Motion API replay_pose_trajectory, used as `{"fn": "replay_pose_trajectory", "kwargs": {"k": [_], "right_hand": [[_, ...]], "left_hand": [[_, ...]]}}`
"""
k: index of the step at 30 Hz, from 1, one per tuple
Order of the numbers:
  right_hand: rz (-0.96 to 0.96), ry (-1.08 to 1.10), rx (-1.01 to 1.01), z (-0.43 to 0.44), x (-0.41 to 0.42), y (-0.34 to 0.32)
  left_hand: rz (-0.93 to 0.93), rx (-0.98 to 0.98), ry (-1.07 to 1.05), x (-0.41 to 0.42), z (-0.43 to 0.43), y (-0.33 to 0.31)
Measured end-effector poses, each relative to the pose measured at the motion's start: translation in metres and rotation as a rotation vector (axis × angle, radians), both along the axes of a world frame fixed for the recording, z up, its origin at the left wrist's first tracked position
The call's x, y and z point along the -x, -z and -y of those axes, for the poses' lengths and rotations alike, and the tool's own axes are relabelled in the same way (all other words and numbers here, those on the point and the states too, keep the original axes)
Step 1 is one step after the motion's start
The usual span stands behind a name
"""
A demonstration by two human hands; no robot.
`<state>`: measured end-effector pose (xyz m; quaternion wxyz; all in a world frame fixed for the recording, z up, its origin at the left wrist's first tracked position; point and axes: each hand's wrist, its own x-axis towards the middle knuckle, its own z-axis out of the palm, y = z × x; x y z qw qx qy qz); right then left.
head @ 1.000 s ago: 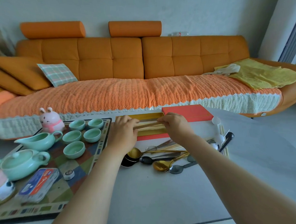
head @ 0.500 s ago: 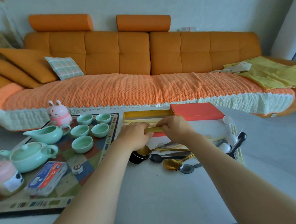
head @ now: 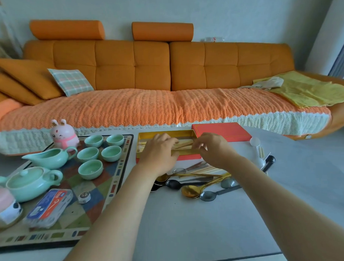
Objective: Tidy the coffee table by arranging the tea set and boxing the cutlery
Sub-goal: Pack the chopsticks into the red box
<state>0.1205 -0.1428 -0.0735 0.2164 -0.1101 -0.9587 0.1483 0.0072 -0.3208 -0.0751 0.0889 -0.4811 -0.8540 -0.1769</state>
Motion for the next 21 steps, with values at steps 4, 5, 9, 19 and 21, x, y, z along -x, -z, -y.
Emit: {"fn": "replay_pose_trajectory", "kwargs": {"k": [4, 5, 9, 19, 21], "right_hand": [[0.071, 0.032, -0.053, -0.015, -0.023, 0.001], [0.115, 0.047, -0.034, -0.016, -0.029, 0.0], [0.333, 0.092, -0.029, -0.023, -0.046, 0.0], [0.382, 0.066, -0.067, -0.034, -0.057, 0.004], [0.384, 0.057, -0.072, -0.033, -0.057, 0.005]], "left_hand": [[0.047, -0.08, 0.072, -0.024, -0.013, -0.003], [0.07, -0.067, 0.087, -0.029, -0.015, -0.002], [0.081, 0.038, 0.141, -0.044, -0.027, 0.007], [0.116, 0.125, 0.135, -0.049, -0.034, 0.012], [0.117, 0.122, 0.131, -0.049, -0.034, 0.014]]}}
